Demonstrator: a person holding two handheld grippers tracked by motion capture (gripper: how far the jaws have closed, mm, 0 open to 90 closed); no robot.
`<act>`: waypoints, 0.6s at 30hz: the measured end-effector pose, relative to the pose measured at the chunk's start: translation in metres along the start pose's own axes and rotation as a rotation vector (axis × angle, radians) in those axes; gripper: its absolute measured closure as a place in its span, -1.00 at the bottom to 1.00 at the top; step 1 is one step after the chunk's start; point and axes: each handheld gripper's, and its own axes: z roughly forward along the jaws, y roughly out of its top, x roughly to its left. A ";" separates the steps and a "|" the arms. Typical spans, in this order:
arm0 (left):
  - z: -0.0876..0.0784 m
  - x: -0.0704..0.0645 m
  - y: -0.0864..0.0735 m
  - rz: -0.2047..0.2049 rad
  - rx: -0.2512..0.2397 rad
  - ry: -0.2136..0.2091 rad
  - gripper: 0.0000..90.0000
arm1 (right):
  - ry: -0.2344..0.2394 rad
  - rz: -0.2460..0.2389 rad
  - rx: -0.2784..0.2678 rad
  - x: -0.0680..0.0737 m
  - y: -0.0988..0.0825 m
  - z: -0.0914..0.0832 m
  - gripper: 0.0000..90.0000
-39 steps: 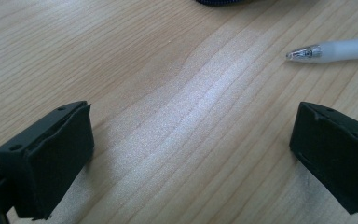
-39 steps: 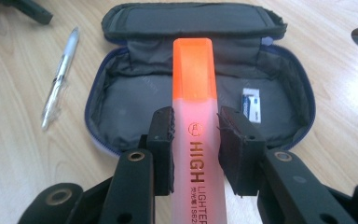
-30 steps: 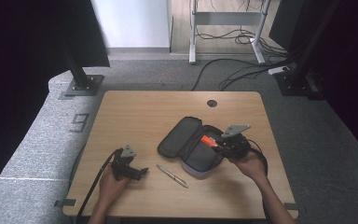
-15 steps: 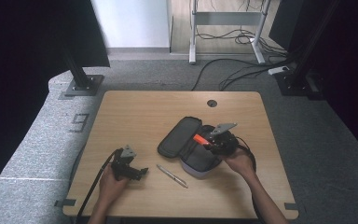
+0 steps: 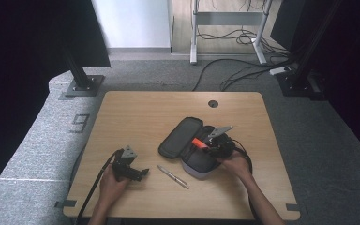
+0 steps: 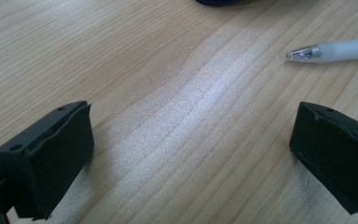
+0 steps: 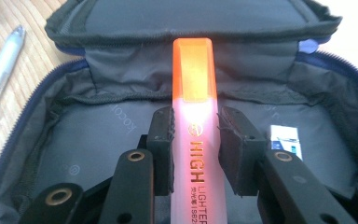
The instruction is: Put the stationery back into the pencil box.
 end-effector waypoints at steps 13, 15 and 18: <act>0.000 0.000 0.000 0.000 0.000 -0.001 -1.00 | -0.007 0.012 0.020 -0.004 -0.002 0.008 0.09; 0.000 0.000 0.000 0.000 0.000 0.000 -1.00 | -0.011 0.013 0.018 -0.005 -0.001 0.006 0.05; 0.000 0.000 0.000 0.000 0.000 -0.001 -1.00 | -0.014 0.014 0.006 -0.006 0.000 0.001 -0.20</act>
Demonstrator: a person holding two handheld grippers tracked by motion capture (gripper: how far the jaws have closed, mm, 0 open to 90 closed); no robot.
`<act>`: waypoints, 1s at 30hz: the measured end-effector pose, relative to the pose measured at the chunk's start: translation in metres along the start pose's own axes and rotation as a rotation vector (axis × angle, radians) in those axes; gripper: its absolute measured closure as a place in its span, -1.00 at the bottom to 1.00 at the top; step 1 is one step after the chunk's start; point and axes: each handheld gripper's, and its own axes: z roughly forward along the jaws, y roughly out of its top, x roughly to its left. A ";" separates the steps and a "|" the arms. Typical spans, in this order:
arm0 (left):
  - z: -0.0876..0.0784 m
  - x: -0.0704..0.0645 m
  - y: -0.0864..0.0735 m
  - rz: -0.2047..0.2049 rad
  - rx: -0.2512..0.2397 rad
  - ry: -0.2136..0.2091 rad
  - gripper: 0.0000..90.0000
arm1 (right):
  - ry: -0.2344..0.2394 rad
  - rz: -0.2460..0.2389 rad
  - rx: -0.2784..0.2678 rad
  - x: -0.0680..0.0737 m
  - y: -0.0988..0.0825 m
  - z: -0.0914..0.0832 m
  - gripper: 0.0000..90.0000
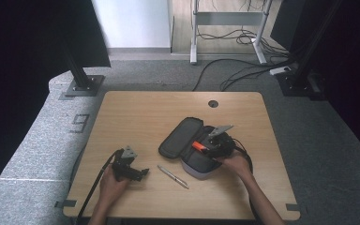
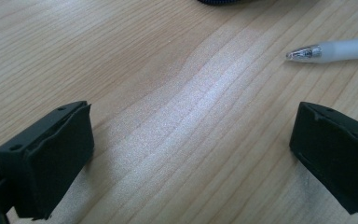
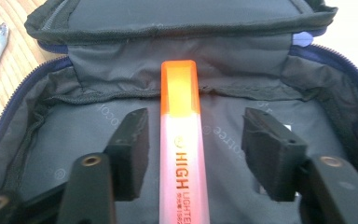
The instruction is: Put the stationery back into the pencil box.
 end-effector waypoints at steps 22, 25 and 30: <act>0.000 0.000 0.000 0.000 0.001 0.000 -1.00 | -0.077 0.015 -0.035 0.001 -0.007 -0.048 -1.00; 0.000 0.000 0.000 0.000 0.000 0.000 -1.00 | -0.085 0.022 -0.040 0.000 -0.013 -0.053 -1.00; 0.000 0.000 0.000 0.000 0.000 0.000 -1.00 | -0.108 0.037 -0.046 -0.003 -0.024 -0.062 -1.00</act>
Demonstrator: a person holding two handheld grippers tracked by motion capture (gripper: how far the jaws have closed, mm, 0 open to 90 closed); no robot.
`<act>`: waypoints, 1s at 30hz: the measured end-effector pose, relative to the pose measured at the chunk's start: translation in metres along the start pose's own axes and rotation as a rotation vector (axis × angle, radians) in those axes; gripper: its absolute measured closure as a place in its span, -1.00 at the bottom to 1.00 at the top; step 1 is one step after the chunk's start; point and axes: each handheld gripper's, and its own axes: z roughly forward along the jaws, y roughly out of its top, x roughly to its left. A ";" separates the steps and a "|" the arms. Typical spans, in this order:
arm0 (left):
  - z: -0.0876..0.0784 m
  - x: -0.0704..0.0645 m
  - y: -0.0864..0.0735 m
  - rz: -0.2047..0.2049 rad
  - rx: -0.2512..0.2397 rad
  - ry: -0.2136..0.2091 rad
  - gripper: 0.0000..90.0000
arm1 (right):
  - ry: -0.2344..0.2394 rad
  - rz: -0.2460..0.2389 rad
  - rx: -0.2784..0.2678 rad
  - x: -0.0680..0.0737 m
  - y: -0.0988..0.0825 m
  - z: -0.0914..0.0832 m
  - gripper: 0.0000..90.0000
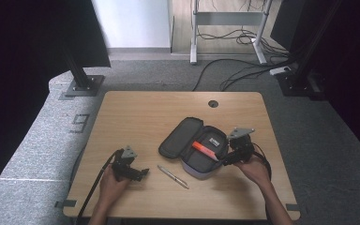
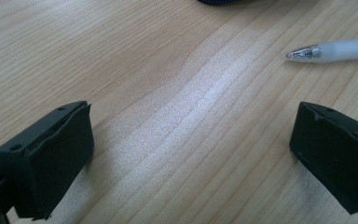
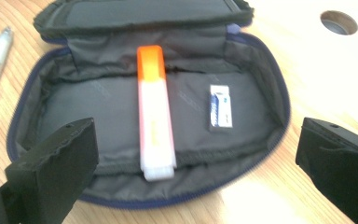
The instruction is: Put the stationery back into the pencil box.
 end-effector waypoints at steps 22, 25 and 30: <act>0.000 0.000 0.000 0.000 -0.001 0.000 -1.00 | -0.052 0.073 0.006 -0.011 -0.063 -0.003 -1.00; 0.000 -0.001 0.000 -0.006 -0.001 0.005 -1.00 | -0.054 0.093 0.008 -0.012 -0.071 -0.002 -1.00; 0.000 -0.001 0.000 -0.008 0.000 0.007 -1.00 | -0.054 0.110 0.013 -0.013 -0.084 0.002 -1.00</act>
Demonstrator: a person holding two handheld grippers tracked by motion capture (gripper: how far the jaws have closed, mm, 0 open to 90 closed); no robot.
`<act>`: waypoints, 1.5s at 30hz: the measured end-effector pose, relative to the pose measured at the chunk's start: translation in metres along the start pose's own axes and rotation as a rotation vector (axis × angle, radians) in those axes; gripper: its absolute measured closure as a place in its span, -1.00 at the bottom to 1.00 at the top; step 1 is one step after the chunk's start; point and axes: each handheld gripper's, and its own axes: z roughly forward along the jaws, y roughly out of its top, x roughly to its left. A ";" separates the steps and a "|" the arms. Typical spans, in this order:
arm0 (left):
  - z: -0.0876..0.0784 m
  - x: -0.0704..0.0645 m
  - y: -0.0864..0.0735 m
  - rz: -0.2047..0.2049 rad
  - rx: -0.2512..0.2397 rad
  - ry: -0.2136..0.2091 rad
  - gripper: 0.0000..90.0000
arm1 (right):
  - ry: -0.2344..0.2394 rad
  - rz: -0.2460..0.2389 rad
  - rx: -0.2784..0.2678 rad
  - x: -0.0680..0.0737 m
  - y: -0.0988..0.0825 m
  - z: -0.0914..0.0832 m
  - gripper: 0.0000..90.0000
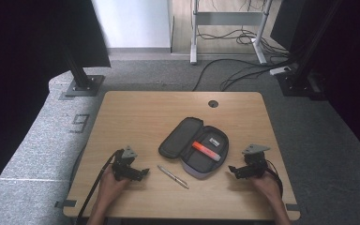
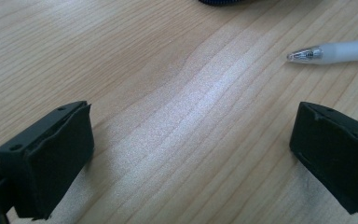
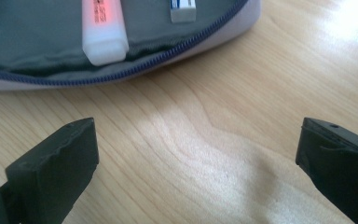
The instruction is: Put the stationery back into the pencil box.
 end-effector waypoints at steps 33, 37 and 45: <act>-0.013 -0.021 0.018 0.096 -0.012 -0.082 -0.93 | 0.013 0.024 0.009 0.001 -0.012 0.008 -1.00; -0.016 -0.026 0.023 0.115 -0.014 -0.106 -0.89 | 0.013 0.024 0.009 0.001 -0.012 0.008 -1.00; -0.022 -0.043 0.036 0.175 -0.051 -0.186 -0.80 | 0.013 0.023 0.009 0.001 -0.012 0.008 -1.00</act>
